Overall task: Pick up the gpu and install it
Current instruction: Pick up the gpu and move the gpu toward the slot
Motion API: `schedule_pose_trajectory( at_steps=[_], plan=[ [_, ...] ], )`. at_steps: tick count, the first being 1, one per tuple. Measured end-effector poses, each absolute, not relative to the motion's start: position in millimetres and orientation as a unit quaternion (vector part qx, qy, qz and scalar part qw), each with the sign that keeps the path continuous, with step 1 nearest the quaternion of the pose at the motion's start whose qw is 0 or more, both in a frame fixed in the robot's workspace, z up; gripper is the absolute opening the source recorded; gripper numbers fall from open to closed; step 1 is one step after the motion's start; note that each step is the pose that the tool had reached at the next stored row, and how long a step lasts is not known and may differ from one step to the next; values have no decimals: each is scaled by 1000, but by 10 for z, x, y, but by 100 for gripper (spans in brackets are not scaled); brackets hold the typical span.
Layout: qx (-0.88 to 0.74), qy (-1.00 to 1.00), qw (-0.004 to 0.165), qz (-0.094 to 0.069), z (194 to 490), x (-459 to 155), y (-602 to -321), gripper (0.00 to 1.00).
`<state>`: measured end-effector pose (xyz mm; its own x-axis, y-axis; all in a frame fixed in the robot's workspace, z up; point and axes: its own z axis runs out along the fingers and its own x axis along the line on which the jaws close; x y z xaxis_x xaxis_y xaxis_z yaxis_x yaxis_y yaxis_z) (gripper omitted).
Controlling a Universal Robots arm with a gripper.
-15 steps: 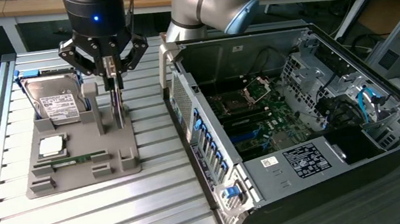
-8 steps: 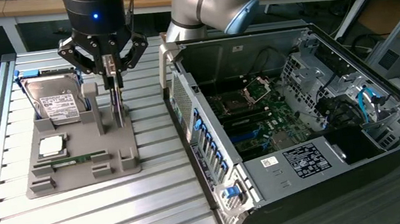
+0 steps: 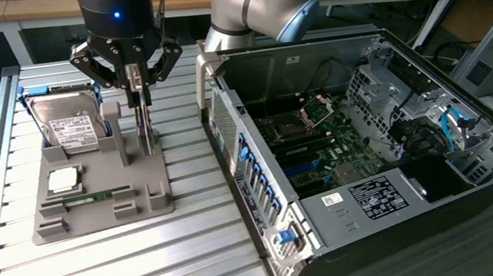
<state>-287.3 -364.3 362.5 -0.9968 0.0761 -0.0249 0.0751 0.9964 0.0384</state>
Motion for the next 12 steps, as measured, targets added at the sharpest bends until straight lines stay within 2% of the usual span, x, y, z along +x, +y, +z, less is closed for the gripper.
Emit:
schedule_pose_trajectory(
  at_steps=[12],
  plan=[
    [38,999,13,19,3685,-2873,-3643,27]
  ],
)
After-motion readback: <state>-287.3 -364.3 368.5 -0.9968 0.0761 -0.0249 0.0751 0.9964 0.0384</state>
